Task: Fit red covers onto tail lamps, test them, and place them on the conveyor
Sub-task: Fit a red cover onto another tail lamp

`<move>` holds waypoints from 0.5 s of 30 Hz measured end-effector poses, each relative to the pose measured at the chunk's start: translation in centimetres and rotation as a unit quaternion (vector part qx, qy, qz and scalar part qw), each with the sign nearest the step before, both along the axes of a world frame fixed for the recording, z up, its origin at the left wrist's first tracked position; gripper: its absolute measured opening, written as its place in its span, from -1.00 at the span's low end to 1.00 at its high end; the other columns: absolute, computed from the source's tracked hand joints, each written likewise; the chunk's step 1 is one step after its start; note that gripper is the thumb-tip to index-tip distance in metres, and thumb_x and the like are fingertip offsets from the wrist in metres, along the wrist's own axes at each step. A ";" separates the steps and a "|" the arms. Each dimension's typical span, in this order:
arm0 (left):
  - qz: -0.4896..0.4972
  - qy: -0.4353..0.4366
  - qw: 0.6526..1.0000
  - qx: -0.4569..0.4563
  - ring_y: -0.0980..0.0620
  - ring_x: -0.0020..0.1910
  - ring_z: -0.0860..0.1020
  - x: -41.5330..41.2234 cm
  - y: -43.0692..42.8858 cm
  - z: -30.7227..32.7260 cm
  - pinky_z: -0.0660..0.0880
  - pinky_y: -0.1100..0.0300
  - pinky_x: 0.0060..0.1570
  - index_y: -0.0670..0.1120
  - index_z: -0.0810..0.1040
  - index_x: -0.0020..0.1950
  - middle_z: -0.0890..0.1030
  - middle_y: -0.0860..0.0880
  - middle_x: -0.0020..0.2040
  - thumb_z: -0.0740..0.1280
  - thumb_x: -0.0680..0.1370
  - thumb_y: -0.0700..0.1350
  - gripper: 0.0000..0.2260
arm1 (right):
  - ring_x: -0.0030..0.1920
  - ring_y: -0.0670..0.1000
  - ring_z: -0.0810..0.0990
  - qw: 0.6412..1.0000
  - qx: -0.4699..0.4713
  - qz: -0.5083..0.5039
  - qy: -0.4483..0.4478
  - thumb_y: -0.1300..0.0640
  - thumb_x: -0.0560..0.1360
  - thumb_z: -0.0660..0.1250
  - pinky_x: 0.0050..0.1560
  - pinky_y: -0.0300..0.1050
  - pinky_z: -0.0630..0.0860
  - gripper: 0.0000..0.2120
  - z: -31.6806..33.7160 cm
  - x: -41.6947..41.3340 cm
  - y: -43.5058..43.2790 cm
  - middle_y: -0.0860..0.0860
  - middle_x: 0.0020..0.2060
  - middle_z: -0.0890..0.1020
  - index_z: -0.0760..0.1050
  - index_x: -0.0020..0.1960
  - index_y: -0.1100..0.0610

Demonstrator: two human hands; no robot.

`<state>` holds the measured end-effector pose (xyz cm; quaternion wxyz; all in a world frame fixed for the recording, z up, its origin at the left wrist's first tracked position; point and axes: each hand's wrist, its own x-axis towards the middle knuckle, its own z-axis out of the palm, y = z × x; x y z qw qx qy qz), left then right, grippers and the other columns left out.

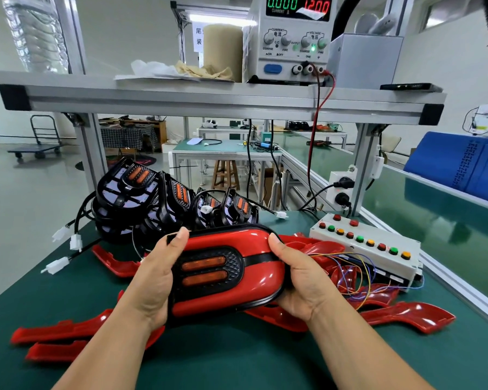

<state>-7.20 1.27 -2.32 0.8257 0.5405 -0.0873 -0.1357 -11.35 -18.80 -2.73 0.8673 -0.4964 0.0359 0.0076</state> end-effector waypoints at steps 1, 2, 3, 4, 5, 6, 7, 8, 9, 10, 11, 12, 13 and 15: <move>0.008 -0.010 1.000 -0.003 -0.33 -0.08 0.68 -0.1 -0.1 0.0 0.62 -0.14 -0.25 -0.12 0.51 0.24 0.68 -0.29 0.02 0.38 0.35 0.19 -0.43 | -0.13 0.20 0.69 1.000 -0.002 -0.006 -0.005 0.02 0.37 0.41 -0.03 0.20 0.61 -0.65 -0.1 0.1 0.0 0.28 -0.02 0.68 0.66 0.00 0.27; 0.014 -0.018 1.000 -0.005 -0.32 -0.08 0.68 -0.2 -0.2 0.0 0.62 -0.13 -0.25 -0.12 0.48 0.25 0.69 -0.28 0.02 0.40 0.35 0.15 -0.44 | -0.14 0.20 0.69 1.000 -0.005 -0.012 -0.010 0.02 0.36 0.42 -0.04 0.20 0.62 -0.64 -0.2 0.1 0.0 0.28 -0.03 0.68 0.65 0.02 0.27; 0.018 -0.023 1.000 -0.005 -0.32 -0.07 0.68 -0.2 -0.3 0.0 0.62 -0.13 -0.24 -0.12 0.48 0.25 0.69 -0.28 0.02 0.41 0.35 0.13 -0.45 | -0.14 0.20 0.69 1.000 -0.007 -0.016 -0.015 0.02 0.35 0.42 -0.05 0.20 0.62 -0.64 -0.2 0.2 0.0 0.28 -0.04 0.68 0.65 0.01 0.27; 0.021 -0.026 0.999 -0.005 -0.32 -0.07 0.68 -0.2 -0.3 0.0 0.62 -0.14 -0.24 -0.12 0.48 0.25 0.69 -0.28 0.02 0.42 0.35 0.11 -0.46 | -0.15 0.20 0.69 1.000 -0.007 -0.017 -0.019 0.03 0.35 0.42 -0.06 0.19 0.62 -0.66 -0.3 0.3 0.0 0.28 -0.05 0.68 0.66 -0.02 0.26; 0.025 -0.028 0.999 -0.004 -0.32 -0.06 0.68 -0.2 -0.3 0.0 0.62 -0.15 -0.23 -0.11 0.49 0.23 0.68 -0.28 0.03 0.42 0.35 0.10 -0.48 | -0.17 0.19 0.69 1.000 -0.007 -0.016 -0.022 0.03 0.35 0.42 -0.07 0.18 0.62 -0.69 -0.4 0.4 0.0 0.27 -0.08 0.69 0.68 -0.06 0.25; 0.030 -0.031 0.999 -0.002 -0.32 -0.06 0.68 -0.2 -0.3 0.0 0.62 -0.16 -0.22 -0.11 0.50 0.22 0.68 -0.28 0.03 0.42 0.36 0.08 -0.50 | -0.19 0.18 0.70 1.000 -0.006 -0.015 -0.025 0.04 0.35 0.41 -0.10 0.16 0.63 -0.72 -0.4 0.5 0.1 0.25 -0.11 0.70 0.70 -0.10 0.23; 0.034 -0.034 0.999 0.000 -0.32 -0.06 0.68 -0.2 -0.2 0.0 0.62 -0.16 -0.21 -0.11 0.51 0.20 0.68 -0.28 0.04 0.43 0.36 0.07 -0.53 | -0.21 0.16 0.70 1.000 -0.004 -0.014 -0.026 0.04 0.34 0.41 -0.14 0.13 0.64 -0.73 -0.4 0.5 0.1 0.24 -0.13 0.70 0.70 -0.13 0.23; 0.035 -0.036 0.999 0.001 -0.33 -0.06 0.68 -0.1 -0.1 -0.1 0.62 -0.16 -0.21 -0.11 0.51 0.18 0.68 -0.28 0.04 0.43 0.37 0.06 -0.55 | -0.21 0.16 0.70 1.000 -0.001 -0.011 -0.027 0.04 0.33 0.41 -0.17 0.11 0.66 -0.73 -0.4 0.6 0.1 0.24 -0.13 0.70 0.70 -0.13 0.23; 0.033 -0.036 0.999 0.000 -0.33 -0.06 0.68 -0.1 -0.1 0.0 0.62 -0.15 -0.22 -0.10 0.52 0.17 0.68 -0.28 0.04 0.42 0.38 0.06 -0.57 | -0.20 0.17 0.70 1.000 0.003 -0.008 -0.027 0.04 0.33 0.42 -0.17 0.11 0.66 -0.72 -0.4 0.6 0.1 0.26 -0.11 0.70 0.70 -0.11 0.24; 0.028 -0.033 0.999 0.000 -0.33 -0.06 0.68 -0.1 -0.1 0.0 0.62 -0.15 -0.23 -0.09 0.53 0.17 0.68 -0.29 0.04 0.40 0.39 0.09 -0.57 | -0.17 0.19 0.70 1.000 0.004 -0.003 -0.027 0.04 0.34 0.42 -0.15 0.12 0.66 -0.69 -0.4 0.5 0.0 0.28 -0.07 0.69 0.69 -0.08 0.26; 0.021 -0.027 0.999 -0.001 -0.34 -0.07 0.68 0.0 0.0 0.1 0.62 -0.14 -0.24 -0.09 0.54 0.18 0.68 -0.30 0.03 0.37 0.40 0.13 -0.56 | -0.13 0.21 0.69 1.000 0.004 0.002 -0.028 0.03 0.35 0.42 -0.10 0.15 0.65 -0.66 -0.4 0.5 0.0 0.30 -0.03 0.67 0.68 -0.03 0.27; 0.010 -0.018 1.000 0.000 -0.34 -0.07 0.67 0.0 0.1 0.2 0.62 -0.14 -0.24 -0.09 0.57 0.18 0.68 -0.31 0.03 0.34 0.41 0.20 -0.52 | -0.08 0.23 0.68 1.000 0.002 0.006 -0.029 0.02 0.36 0.42 -0.05 0.18 0.64 -0.63 -0.4 0.5 0.0 0.32 0.02 0.66 0.67 0.01 0.28; -0.002 -0.008 1.000 0.005 -0.34 -0.07 0.67 0.0 0.1 0.3 0.62 -0.13 -0.23 -0.09 0.62 0.16 0.67 -0.31 0.03 0.30 0.41 0.26 -0.48 | -0.03 0.25 0.68 1.000 0.003 0.009 -0.030 -0.01 0.36 0.42 0.01 0.21 0.62 -0.59 -0.4 0.4 -0.1 0.32 0.05 0.65 0.66 0.04 0.29; -0.012 0.005 1.000 0.015 -0.34 -0.06 0.67 0.1 0.1 0.4 0.63 -0.12 -0.23 -0.08 0.69 0.10 0.67 -0.32 0.03 0.23 0.39 0.36 -0.40 | 0.06 0.27 0.65 0.999 0.017 0.014 -0.027 -0.12 0.35 0.41 0.08 0.24 0.59 -0.50 -0.3 0.4 -0.1 0.31 0.11 0.63 0.66 0.08 0.27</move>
